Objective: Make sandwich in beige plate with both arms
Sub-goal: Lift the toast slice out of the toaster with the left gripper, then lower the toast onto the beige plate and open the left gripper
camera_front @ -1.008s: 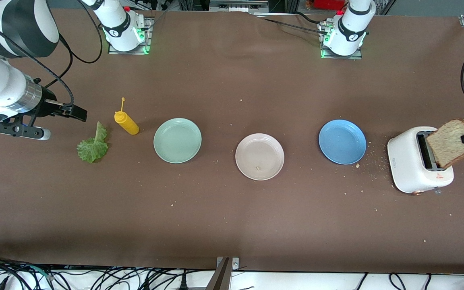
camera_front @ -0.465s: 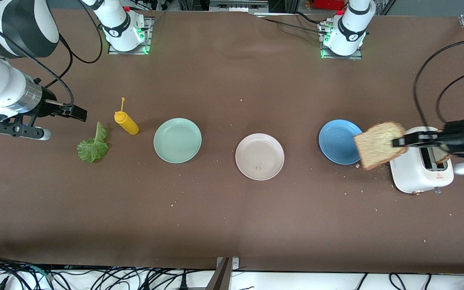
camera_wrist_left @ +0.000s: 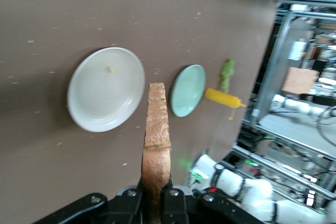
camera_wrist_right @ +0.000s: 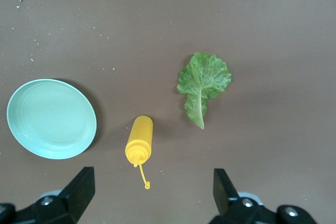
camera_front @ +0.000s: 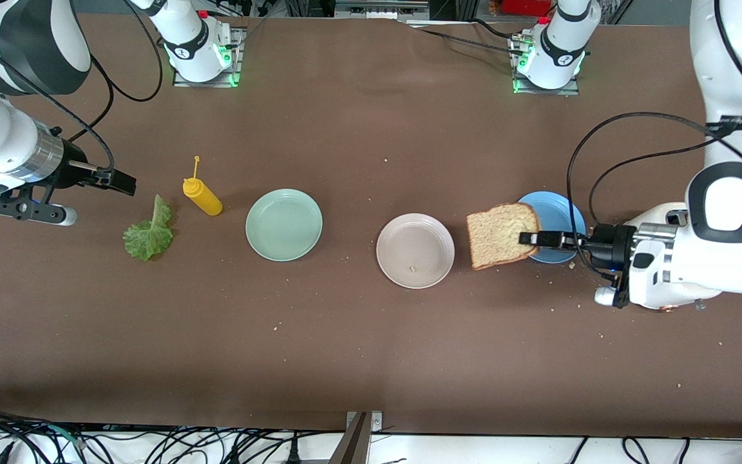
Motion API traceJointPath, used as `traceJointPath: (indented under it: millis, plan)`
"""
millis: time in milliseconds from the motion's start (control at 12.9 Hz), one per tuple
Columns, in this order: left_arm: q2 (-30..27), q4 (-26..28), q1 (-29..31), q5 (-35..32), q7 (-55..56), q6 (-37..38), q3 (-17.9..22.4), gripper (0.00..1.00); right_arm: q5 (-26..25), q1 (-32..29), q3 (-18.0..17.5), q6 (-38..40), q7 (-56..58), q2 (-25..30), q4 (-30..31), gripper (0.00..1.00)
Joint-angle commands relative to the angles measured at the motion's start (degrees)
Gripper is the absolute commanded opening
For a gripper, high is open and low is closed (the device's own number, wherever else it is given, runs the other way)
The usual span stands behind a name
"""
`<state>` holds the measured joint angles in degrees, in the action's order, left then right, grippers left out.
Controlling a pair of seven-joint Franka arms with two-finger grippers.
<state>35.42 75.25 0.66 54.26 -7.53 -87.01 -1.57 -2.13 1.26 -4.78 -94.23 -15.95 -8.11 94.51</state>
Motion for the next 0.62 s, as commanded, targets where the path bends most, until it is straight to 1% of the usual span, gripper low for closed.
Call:
traceJointPath:
  millis: [0,155,388,543]
  plan:
    - [2.63,-0.98,-2.32,5.50,-4.15,-2.71,0.52,0.00,-0.33,0.23,0.30,-0.43,0.48,0.38,0.59,1.00]
    - [5.17,-0.81,-3.47,7.34,-4.42,-3.08,0.52,0.00,-0.33,0.23,0.48,-0.52,0.57,0.29,0.59,1.00]
    - [6.41,1.13,-4.96,7.70,-5.29,-3.77,0.52,0.00,-0.33,0.23,0.48,-0.43,0.57,0.38,0.59,1.00]
    - [6.50,4.97,-7.07,7.52,-8.88,-8.67,0.52,0.00,-0.33,0.23,0.48,-0.43,0.57,0.38,0.59,1.00]
